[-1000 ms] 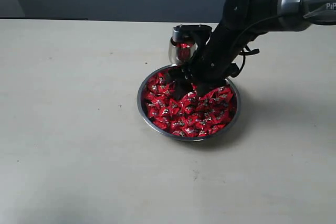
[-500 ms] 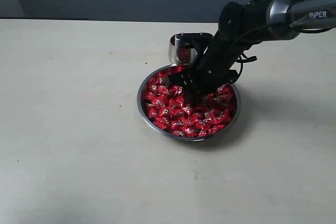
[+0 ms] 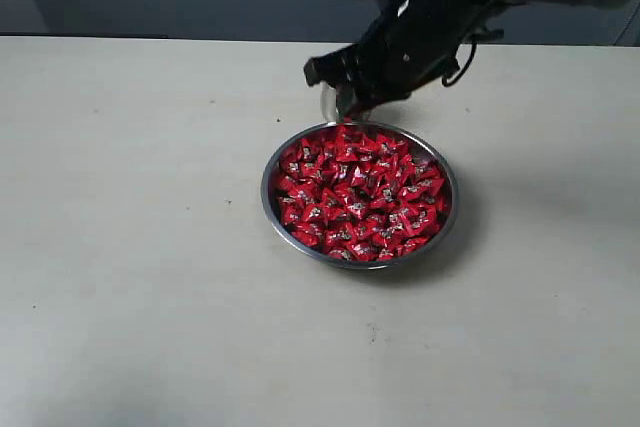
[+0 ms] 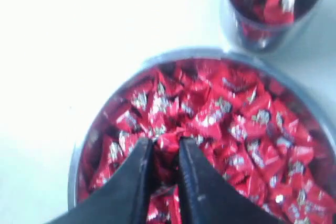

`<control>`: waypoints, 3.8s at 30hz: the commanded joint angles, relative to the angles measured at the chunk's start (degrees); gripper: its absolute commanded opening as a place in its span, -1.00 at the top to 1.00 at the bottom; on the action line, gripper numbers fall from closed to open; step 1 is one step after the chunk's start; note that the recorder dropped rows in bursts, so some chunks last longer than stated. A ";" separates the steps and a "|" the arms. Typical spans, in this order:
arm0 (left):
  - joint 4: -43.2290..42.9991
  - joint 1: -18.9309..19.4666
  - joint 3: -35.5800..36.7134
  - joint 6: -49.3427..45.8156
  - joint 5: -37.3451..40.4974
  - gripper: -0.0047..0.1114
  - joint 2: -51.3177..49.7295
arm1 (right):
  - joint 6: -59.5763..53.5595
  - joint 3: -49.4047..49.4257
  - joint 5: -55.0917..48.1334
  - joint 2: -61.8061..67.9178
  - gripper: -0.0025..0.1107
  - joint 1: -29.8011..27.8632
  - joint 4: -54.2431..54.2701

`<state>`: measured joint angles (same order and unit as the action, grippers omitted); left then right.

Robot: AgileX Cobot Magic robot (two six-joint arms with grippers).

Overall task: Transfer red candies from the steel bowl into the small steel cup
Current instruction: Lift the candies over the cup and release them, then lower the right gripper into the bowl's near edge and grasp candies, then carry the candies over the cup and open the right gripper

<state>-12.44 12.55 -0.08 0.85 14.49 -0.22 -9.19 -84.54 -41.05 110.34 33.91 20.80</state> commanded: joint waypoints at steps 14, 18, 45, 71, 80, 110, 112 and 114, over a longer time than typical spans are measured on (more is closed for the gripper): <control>-0.27 -0.16 0.08 0.21 -0.63 0.91 0.22 | 2.72 -31.87 -6.61 22.80 0.92 -4.99 -3.40; -0.27 -0.16 0.08 0.21 -0.63 0.91 0.22 | 4.00 -35.02 -6.72 24.49 0.43 -6.15 -2.56; -0.27 -0.16 0.08 0.21 -0.63 0.91 0.22 | -3.71 -17.48 -26.00 9.97 0.26 0.66 -2.41; -0.27 -0.16 0.08 0.21 -0.63 0.91 0.22 | -8.83 -10.65 -19.48 16.49 0.26 8.99 -5.75; -0.27 -0.16 0.08 0.21 -0.63 0.91 0.22 | -6.18 -10.77 -21.15 15.86 0.96 8.99 -10.63; -0.27 -0.16 0.08 0.21 -0.63 0.91 0.22 | -1.29 -37.42 -19.93 22.73 0.84 -4.16 -3.13; -0.27 -0.16 0.08 0.21 -0.63 0.91 0.22 | -2.36 -37.42 -24.59 22.62 0.60 -3.72 -1.15; -0.27 -0.16 0.08 0.21 -0.63 0.91 0.22 | -2.43 -37.42 -28.91 22.62 0.31 -3.20 -0.85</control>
<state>-12.44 12.55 -0.08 0.85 14.49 -0.22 -10.23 -121.59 -63.99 133.61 29.91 18.65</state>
